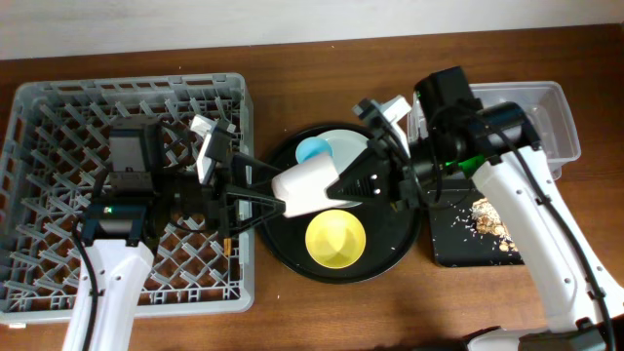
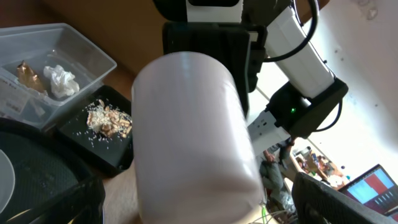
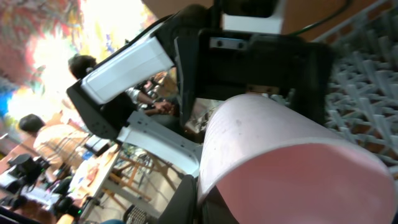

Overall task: Sort waste into correct bins and load items into the dishwasher rack
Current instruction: 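Grasp the pink cup with the left gripper, then open the right gripper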

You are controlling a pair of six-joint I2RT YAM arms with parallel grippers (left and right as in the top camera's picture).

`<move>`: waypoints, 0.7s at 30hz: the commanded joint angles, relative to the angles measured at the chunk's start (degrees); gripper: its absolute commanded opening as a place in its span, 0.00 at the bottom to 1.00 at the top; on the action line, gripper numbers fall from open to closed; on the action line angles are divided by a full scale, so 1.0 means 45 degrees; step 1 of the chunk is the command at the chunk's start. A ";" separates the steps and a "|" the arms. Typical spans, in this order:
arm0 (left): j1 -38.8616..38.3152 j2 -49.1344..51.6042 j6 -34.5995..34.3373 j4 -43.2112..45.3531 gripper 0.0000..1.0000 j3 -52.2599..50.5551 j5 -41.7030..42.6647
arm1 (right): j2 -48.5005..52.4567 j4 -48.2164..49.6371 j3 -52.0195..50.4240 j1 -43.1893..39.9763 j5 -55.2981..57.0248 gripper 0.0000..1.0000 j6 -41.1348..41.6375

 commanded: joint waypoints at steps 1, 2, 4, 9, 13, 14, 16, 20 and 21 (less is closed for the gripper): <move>-0.0107 -0.0219 0.0330 0.0039 0.96 0.0189 0.0024 | -0.0019 0.0019 -0.0063 0.0301 -0.0539 0.04 -0.0199; -0.0151 -0.0219 0.0330 0.0039 0.95 0.0189 0.0024 | -0.0019 0.0087 -0.0063 0.0296 -0.0539 0.04 -0.0194; -0.0340 -0.0219 0.0335 0.0044 0.91 0.0189 0.0019 | -0.0019 0.0233 -0.0063 0.0296 -0.0539 0.04 -0.0194; -0.0719 -0.0219 0.0340 0.0087 0.84 0.0189 0.0024 | -0.0019 0.0311 -0.0063 0.0301 -0.0539 0.04 -0.0199; -0.0937 -0.0219 0.0335 0.0267 0.84 0.0189 0.0068 | -0.0015 0.0335 -0.0063 0.0301 -0.0534 0.04 -0.0199; -0.0986 -0.0219 0.0335 0.0330 0.83 0.0189 0.0146 | -0.0015 0.0335 -0.0063 0.0301 -0.0534 0.04 -0.0214; -0.1107 -0.0223 0.0340 0.0379 0.83 0.0189 0.0350 | -0.0015 0.0335 -0.0063 0.0301 -0.0534 0.04 -0.0238; -0.1316 -0.0223 0.0335 0.0389 0.79 0.0189 0.0355 | -0.0015 0.0330 -0.0068 0.0301 -0.0534 0.04 -0.0238; -0.1316 -0.0223 0.0335 0.0423 0.78 0.0189 0.0355 | -0.0015 0.0330 -0.0063 0.0301 -0.0534 0.04 -0.0238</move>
